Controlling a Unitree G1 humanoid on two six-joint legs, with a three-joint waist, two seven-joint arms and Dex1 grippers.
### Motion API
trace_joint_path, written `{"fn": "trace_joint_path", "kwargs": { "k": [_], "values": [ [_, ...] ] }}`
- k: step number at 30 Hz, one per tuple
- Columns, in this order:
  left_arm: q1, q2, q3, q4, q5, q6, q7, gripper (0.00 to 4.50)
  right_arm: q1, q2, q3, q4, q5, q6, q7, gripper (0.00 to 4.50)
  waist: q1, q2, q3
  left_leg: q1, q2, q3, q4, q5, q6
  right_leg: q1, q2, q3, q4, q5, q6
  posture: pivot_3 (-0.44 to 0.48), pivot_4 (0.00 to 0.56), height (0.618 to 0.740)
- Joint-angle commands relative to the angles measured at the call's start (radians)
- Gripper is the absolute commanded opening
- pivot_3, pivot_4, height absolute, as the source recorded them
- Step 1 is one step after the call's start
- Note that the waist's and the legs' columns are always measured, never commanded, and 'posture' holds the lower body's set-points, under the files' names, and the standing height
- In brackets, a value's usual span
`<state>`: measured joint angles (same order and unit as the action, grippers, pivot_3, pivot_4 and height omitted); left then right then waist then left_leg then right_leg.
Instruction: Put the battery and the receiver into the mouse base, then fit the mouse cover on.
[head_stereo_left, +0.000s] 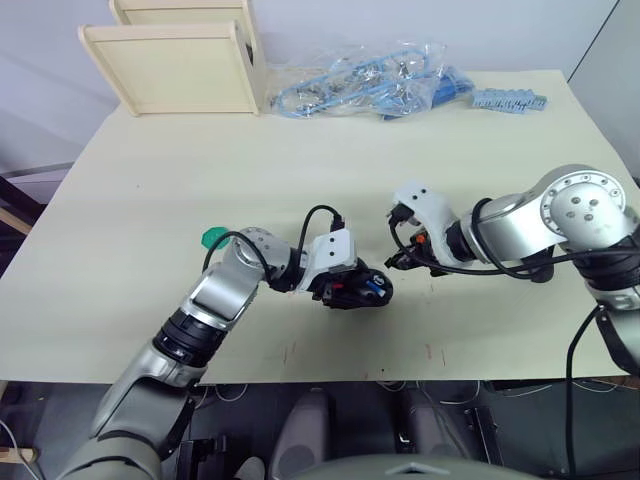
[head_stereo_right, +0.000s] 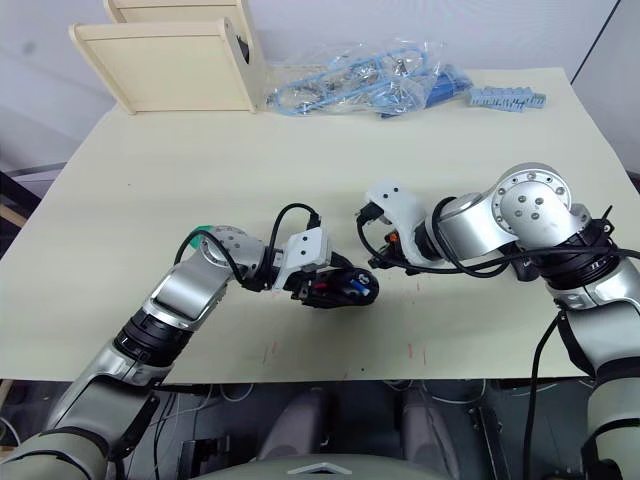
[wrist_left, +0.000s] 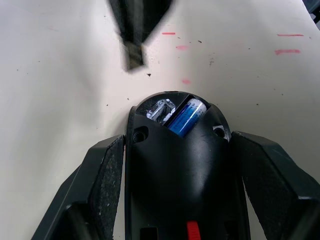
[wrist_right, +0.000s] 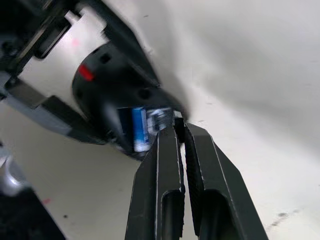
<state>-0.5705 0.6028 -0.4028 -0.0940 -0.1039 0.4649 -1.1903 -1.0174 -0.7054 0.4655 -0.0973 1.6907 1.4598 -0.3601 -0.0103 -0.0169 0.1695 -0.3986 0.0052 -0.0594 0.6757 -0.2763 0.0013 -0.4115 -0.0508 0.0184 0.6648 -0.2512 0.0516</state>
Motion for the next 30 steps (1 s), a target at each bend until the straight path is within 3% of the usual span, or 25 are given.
{"fn": "trace_joint_path", "kwargs": {
  "k": [1, 15, 30],
  "values": [
    [0.026, -0.007, -0.03, 0.004, 0.027, 0.003, 0.023, 2.92, -0.031, 0.016, -0.017, 0.0, 0.016, 0.028, -0.007, 0.0, 0.0, 0.0, 0.0, 0.0, 0.0, 0.0, 0.0, 0.0, 0.0, 0.0, 0.0, 0.0, 0.0, 0.0, 0.0, 0.0, 0.15, 0.74],
    [0.032, -0.008, -0.033, 0.004, 0.028, -0.005, 0.025, 2.92, -0.06, 0.115, -0.028, 0.044, -0.061, 0.095, -0.014, 0.0, -0.001, 0.001, 0.0, 0.0, 0.0, 0.0, 0.0, 0.0, 0.0, 0.0, 0.0, 0.0, 0.0, 0.0, 0.0, 0.0, 0.15, 0.74],
    [0.04, -0.007, -0.032, -0.019, 0.025, 0.009, 0.03, 2.92, -0.054, 0.168, -0.035, 0.003, -0.237, 0.155, 0.092, 0.0, -0.001, 0.001, 0.0, 0.0, 0.0, 0.0, 0.0, 0.0, 0.0, 0.0, 0.0, 0.0, 0.0, 0.0, 0.0, 0.0, 0.15, 0.74]
  ]
}}
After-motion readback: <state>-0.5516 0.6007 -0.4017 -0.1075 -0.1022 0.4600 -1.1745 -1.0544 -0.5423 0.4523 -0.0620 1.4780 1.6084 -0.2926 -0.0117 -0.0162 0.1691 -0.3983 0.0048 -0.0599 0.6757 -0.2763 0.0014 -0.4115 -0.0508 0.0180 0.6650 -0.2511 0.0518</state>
